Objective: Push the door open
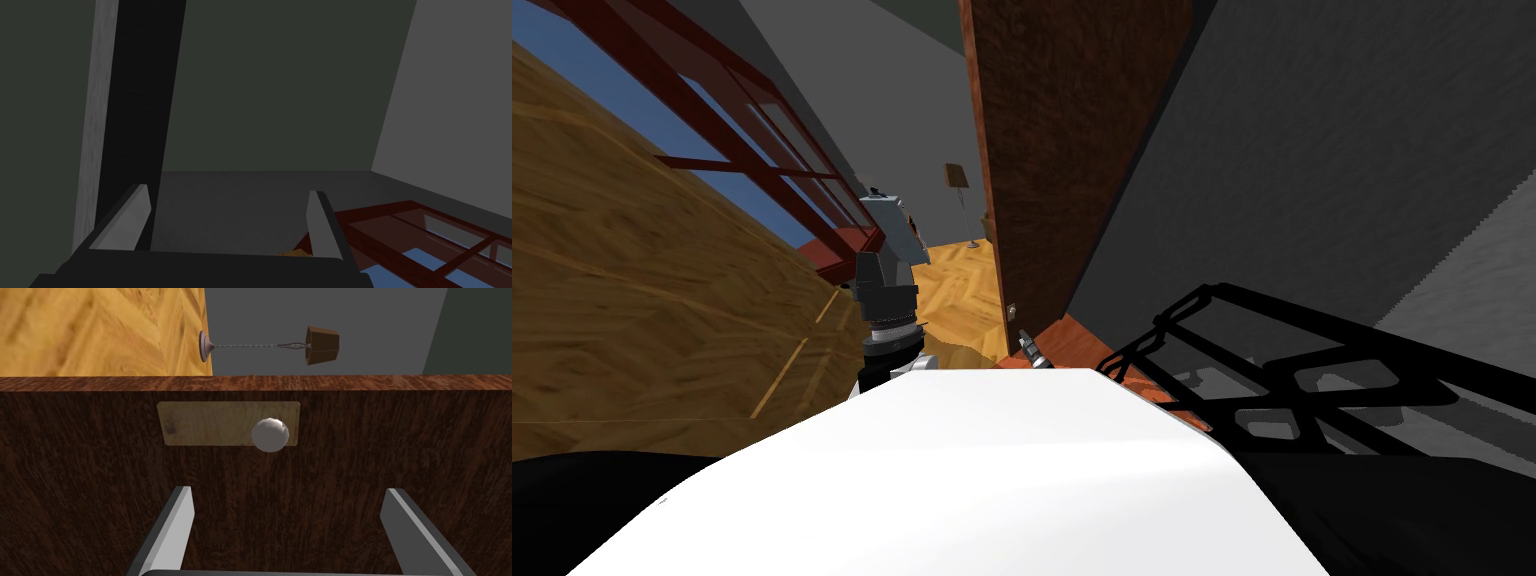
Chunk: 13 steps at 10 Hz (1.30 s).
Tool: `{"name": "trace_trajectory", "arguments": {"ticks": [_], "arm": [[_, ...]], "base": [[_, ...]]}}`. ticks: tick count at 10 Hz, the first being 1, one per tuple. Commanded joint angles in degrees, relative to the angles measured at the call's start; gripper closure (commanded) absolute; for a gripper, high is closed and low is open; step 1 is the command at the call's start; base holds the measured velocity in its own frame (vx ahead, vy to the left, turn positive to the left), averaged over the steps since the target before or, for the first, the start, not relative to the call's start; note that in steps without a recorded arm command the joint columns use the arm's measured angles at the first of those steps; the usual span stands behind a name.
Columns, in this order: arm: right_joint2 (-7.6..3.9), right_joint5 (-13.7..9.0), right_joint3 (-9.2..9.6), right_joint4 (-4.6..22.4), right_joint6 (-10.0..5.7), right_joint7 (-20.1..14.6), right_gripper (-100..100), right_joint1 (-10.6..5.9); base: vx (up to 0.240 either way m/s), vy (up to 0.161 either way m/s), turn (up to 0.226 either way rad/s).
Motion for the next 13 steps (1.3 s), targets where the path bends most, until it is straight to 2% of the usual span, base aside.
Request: {"name": "trace_trajectory", "arguments": {"ticks": [1, 7, 8, 13], "arm": [[0.00, 0.00, 0.00, 0.00, 0.00, 0.00, -100, 0.00], [0.00, 0.00, 0.00, 0.00, 0.00, 0.00, -100, 0.00], [-0.51, 0.14, 0.50, 0.01, -0.16, -0.50, -100, -0.17], [-0.51, 0.14, 0.50, 0.01, -0.16, -0.50, -100, -0.17]], "base": [[0.024, 0.001, 0.016], [0.002, 0.000, -0.006], [0.014, -0.002, -0.046], [0.003, 0.000, -0.008]]}}
